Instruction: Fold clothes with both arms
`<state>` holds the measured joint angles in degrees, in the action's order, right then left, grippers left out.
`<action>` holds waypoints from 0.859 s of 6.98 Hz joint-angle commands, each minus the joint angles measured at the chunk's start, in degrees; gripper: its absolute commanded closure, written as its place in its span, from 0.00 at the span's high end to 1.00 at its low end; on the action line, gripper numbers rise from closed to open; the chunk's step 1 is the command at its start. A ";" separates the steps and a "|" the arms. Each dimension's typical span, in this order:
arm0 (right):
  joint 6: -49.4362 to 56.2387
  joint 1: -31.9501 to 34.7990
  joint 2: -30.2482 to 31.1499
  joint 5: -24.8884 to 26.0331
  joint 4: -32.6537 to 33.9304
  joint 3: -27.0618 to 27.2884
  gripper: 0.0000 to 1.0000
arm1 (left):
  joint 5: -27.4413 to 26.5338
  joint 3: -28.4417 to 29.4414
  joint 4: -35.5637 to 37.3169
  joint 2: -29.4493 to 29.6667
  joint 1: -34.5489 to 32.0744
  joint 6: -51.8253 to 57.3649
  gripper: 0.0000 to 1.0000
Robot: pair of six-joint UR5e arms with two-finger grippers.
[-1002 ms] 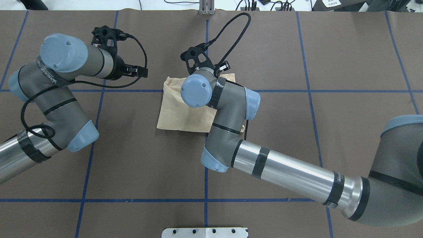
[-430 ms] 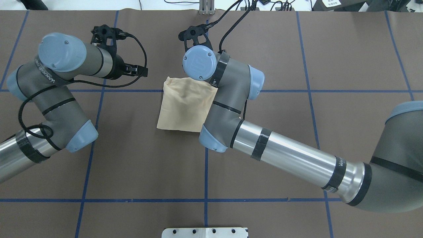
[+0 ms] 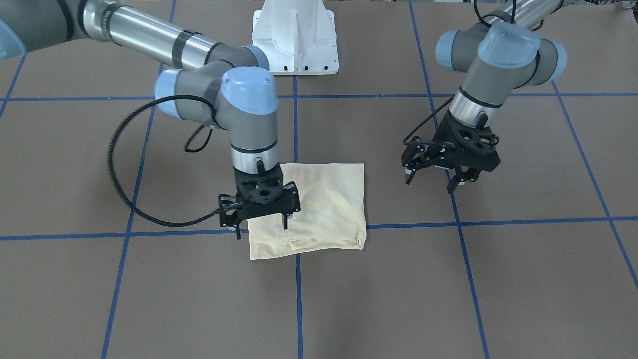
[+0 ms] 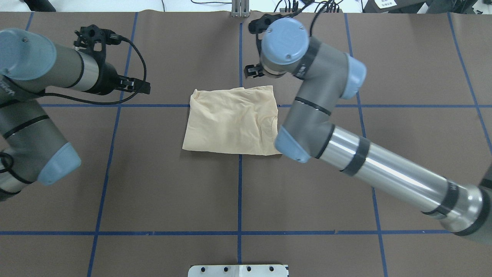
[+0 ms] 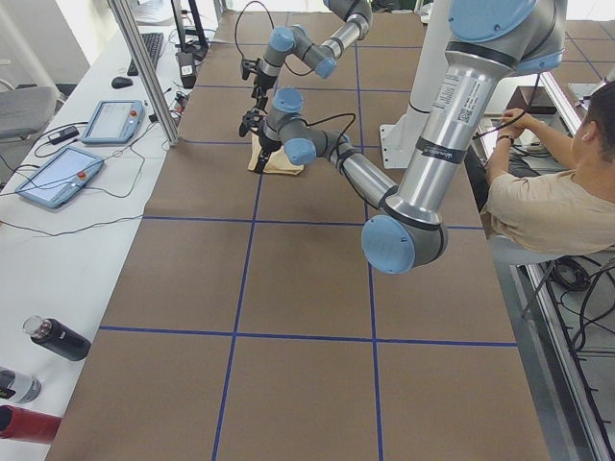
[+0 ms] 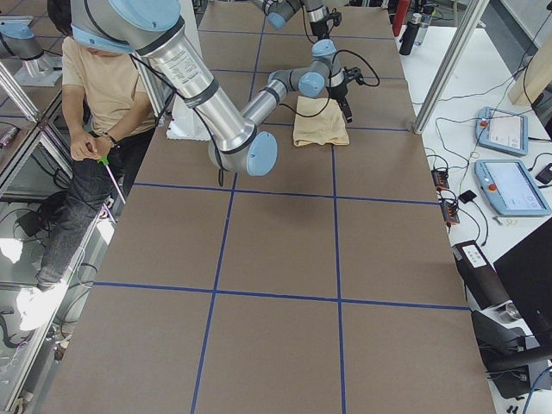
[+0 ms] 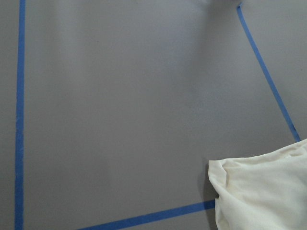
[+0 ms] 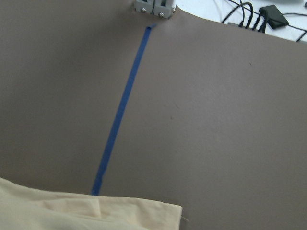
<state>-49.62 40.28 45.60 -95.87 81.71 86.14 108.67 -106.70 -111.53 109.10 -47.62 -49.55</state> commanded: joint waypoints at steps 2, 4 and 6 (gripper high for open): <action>9.04 11.01 22.00 -13.88 7.74 24.63 1.00 | 2.58 -17.46 11.76 -14.38 -9.29 17.82 1.00; 21.43 23.38 35.97 -25.11 7.15 26.62 1.00 | 10.47 -16.27 11.68 -22.92 -24.64 40.47 1.00; 43.69 36.55 48.38 -30.76 7.32 25.31 1.00 | 16.90 -10.66 11.33 -26.29 -36.54 44.69 1.00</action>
<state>-19.55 68.52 86.26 -123.09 88.91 112.09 122.15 -120.45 -99.96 84.96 -77.63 -8.64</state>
